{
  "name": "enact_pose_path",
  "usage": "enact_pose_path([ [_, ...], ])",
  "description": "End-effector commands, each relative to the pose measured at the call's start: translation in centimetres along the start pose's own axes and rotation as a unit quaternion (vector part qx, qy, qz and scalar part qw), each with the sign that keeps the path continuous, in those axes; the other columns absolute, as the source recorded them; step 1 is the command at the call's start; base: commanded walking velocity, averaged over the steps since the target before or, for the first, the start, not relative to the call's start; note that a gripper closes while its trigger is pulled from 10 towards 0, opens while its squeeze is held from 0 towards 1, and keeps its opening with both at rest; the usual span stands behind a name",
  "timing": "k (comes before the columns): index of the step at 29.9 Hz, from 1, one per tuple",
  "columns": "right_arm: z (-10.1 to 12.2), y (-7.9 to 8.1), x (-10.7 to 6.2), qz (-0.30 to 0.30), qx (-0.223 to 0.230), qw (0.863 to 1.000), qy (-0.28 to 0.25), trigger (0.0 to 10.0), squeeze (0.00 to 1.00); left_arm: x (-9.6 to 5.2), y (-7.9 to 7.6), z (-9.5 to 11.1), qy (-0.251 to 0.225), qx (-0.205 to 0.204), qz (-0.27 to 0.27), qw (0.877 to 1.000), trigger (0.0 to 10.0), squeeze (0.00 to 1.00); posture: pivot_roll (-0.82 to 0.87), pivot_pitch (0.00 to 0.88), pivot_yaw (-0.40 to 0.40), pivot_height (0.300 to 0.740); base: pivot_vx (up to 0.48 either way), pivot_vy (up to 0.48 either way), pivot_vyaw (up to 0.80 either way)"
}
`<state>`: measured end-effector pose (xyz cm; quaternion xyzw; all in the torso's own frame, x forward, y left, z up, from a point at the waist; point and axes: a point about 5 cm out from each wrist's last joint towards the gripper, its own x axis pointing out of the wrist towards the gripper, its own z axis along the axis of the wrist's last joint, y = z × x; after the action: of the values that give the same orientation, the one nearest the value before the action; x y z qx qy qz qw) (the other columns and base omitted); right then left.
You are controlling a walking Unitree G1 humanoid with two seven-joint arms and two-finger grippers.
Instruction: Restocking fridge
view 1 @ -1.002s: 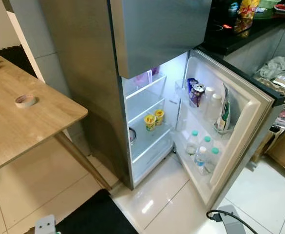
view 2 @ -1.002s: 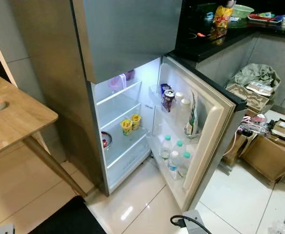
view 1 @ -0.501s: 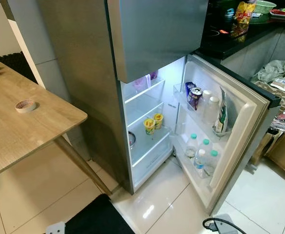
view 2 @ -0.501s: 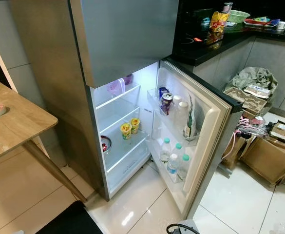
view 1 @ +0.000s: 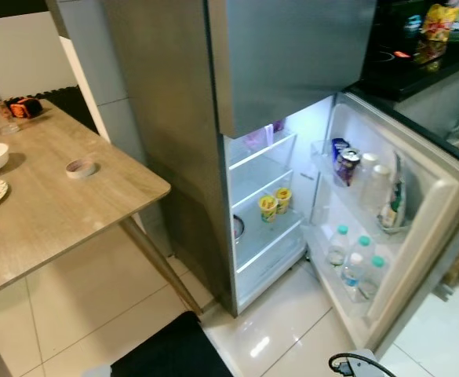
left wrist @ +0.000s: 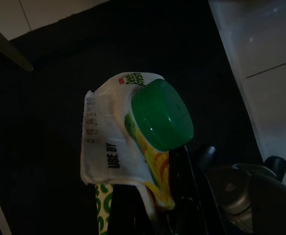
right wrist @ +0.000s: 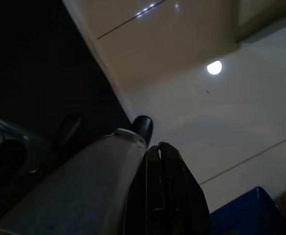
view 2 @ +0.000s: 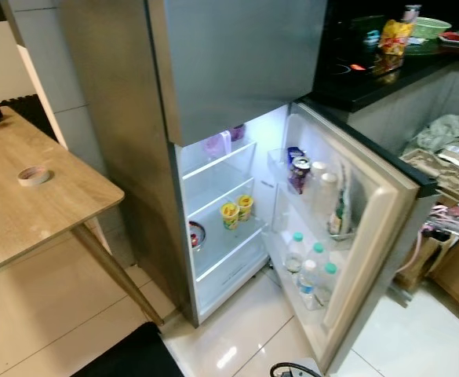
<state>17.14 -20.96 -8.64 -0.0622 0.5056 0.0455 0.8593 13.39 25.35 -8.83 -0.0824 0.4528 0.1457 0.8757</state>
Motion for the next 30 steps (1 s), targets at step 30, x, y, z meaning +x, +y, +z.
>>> enact_pose_path([
  [30, 1.9, 0.1, 0.2, 0.001, 0.010, 0.999, -0.034, 10.0, 0.00, 0.1, -1.6, -0.7, 0.018, 0.013, -0.034, 0.999, 10.0, 0.00, -0.04, 0.005, 0.029, 0.740, 0.000, -0.140, 0.42],
])
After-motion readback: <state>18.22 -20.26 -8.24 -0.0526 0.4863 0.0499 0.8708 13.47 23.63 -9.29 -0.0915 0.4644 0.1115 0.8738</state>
